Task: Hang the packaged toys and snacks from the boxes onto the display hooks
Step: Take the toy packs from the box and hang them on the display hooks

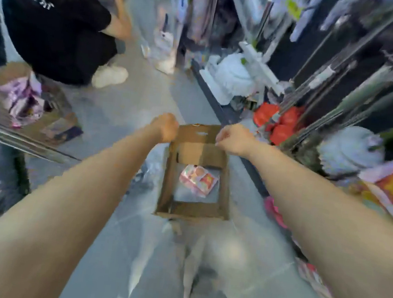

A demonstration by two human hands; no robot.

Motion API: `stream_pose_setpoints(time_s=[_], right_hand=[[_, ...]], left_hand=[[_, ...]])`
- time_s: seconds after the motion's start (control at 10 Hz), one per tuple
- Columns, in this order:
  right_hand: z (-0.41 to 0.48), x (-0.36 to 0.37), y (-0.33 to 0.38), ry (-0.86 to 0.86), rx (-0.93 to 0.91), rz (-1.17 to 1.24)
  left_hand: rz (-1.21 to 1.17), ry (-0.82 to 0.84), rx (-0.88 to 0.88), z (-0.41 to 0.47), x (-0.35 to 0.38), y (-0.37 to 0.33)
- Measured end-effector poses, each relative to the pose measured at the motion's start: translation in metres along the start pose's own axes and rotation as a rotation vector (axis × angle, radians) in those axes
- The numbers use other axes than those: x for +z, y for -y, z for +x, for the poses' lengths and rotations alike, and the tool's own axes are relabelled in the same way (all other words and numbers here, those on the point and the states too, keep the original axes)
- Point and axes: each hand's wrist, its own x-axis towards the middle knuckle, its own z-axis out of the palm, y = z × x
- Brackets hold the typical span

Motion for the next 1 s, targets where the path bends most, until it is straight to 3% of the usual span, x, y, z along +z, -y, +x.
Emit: stream_pose_setpoints(time_s=[0.2, 0.3, 0.5, 0.7, 1.0], right_hand=[[0.149, 0.102, -0.061, 0.095, 0.205, 0.138], [0.213, 0.164, -0.113, 0.135, 0.259, 0.111], [0.326, 0.281, -0.206, 0.216, 0.33, 0.012], [0.423, 0.381, -0.287, 0.281, 0.432, 0.013], [0.476, 0.426, -0.344, 0.209, 0.423, -0.032]], left_hand=[[-0.176, 0.165, -0.166, 0.129, 0.104, 0.051], [-0.26, 0.213, -0.169, 0.181, 0.169, 0.072], [-0.354, 0.2, -0.374, 0.289, 0.325, 0.139], [-0.613, 0.254, -0.581, 0.364, 0.438, 0.184], [-0.946, 0.184, -0.798, 0.409, 0.527, 0.242]])
